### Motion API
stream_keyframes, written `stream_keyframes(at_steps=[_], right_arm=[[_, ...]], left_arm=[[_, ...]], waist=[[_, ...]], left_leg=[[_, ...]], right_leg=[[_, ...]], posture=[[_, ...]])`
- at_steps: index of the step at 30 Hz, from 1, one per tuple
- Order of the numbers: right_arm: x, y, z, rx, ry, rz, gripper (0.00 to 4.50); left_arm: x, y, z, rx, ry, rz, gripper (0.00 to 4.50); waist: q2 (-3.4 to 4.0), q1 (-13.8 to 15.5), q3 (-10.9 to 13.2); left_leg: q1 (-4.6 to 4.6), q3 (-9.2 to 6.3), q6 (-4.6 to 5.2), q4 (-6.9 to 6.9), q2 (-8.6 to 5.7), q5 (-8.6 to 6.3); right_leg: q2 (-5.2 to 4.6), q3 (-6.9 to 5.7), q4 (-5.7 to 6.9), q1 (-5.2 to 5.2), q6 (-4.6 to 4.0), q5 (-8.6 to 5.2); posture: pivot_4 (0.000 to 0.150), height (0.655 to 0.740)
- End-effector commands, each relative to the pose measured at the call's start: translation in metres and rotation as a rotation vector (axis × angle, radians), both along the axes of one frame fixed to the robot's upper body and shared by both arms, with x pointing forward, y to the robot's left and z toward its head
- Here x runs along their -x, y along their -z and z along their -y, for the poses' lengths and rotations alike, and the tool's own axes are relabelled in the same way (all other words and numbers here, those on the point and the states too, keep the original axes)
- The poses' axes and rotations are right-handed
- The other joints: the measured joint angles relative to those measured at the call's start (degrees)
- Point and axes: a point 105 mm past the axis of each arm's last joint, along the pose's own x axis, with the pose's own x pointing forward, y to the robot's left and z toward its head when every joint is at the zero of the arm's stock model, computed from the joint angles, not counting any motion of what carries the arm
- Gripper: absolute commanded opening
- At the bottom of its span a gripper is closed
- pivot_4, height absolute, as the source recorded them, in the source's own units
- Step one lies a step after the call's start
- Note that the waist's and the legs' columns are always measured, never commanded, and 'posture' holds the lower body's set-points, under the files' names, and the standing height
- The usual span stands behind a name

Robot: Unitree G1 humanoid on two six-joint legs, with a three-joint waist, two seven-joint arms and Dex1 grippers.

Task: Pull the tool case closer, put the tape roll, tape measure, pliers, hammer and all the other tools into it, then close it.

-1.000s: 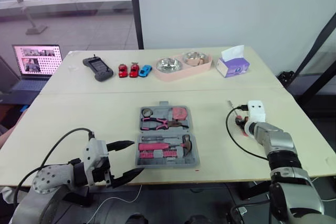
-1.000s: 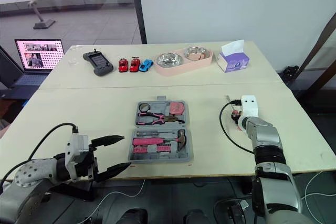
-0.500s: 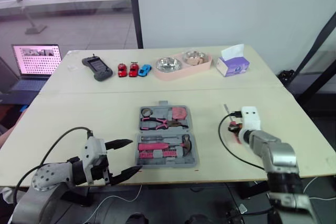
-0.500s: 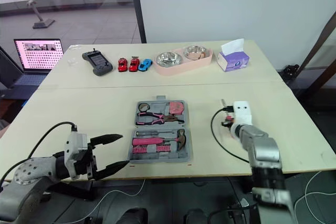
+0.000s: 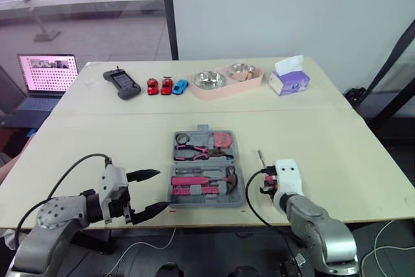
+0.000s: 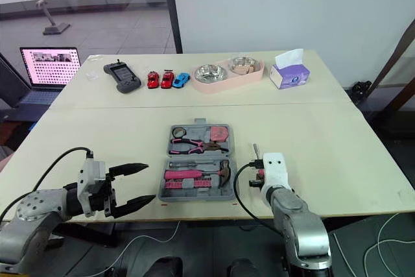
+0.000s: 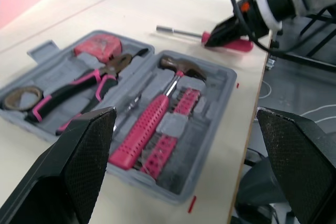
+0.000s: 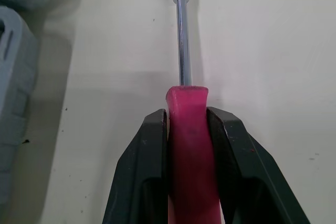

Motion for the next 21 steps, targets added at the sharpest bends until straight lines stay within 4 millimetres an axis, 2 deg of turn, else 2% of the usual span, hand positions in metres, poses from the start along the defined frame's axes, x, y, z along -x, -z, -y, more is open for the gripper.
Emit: stream_keyframes(at_steps=[1,7,9,10,13,16,18,21], right_arm=[[-0.003,0.005,-0.003,-0.009,-0.001,0.022,0.61],[0.000,0.023,-0.005,-0.078,0.027,-0.023,0.61],[0.000,0.021,-0.006,-0.102,0.026,-0.011,1.65],[-0.002,0.017,-0.006,-0.108,0.025,0.006,2.01],[-0.009,-0.010,-0.003,-0.111,0.010,0.090,3.35],[-0.015,-0.044,0.003,-0.082,-0.029,0.175,3.35],[-0.023,-0.075,0.009,-0.036,-0.081,0.236,3.35],[-0.036,-0.123,0.005,0.089,-0.298,0.308,3.35]], left_arm=[[0.000,-0.008,-0.002,-0.006,0.007,0.035,4.50],[-0.001,-0.010,-0.003,-0.008,0.000,0.043,4.50],[-0.001,-0.010,-0.003,-0.010,-0.005,0.046,4.50],[0.000,-0.010,-0.003,-0.010,-0.007,0.047,4.50],[0.000,-0.011,-0.004,-0.009,-0.015,0.049,4.50],[0.000,-0.011,-0.004,-0.009,-0.024,0.050,4.50],[0.000,-0.010,-0.005,-0.009,-0.032,0.050,4.50],[0.001,-0.009,-0.003,-0.003,-0.033,0.047,4.50]], waist=[[-0.02,-0.08,-0.01],[-0.22,-0.24,-0.13],[-0.26,-0.25,-0.16],[-0.26,-0.24,-0.15],[-0.23,-0.16,-0.14],[-0.06,0.14,-0.03],[0.03,0.20,0.02],[0.11,0.14,0.07]], left_leg=[[0.00,0.00,0.00,0.00,0.00,0.00],[0.10,0.00,-0.01,0.00,0.07,0.01],[0.10,0.00,-0.01,0.00,0.09,0.01],[0.10,0.00,-0.01,0.00,0.09,0.01],[0.10,0.00,-0.01,0.00,0.09,0.01],[0.07,0.02,-0.01,0.00,0.07,0.01],[0.04,0.03,-0.02,0.01,0.07,0.01],[0.03,0.08,-0.02,0.01,0.07,0.01]], right_leg=[[0.00,0.00,0.00,0.00,0.00,0.00],[0.05,0.00,0.00,0.09,-0.05,0.03],[0.07,0.00,0.00,0.10,-0.07,0.04],[0.07,0.00,0.00,0.10,-0.07,0.04],[0.06,0.00,0.00,0.10,-0.07,0.04],[0.02,0.01,-0.01,0.06,-0.07,0.04],[0.02,0.03,0.00,0.03,-0.07,0.04],[0.03,0.06,0.00,0.01,-0.07,0.04]], posture=[[0.150,0.7400],[0.150,0.7400],[0.150,0.7400],[0.150,0.7400],[0.150,0.7400],[0.150,0.7400],[0.150,0.7400],[0.150,0.7400]])
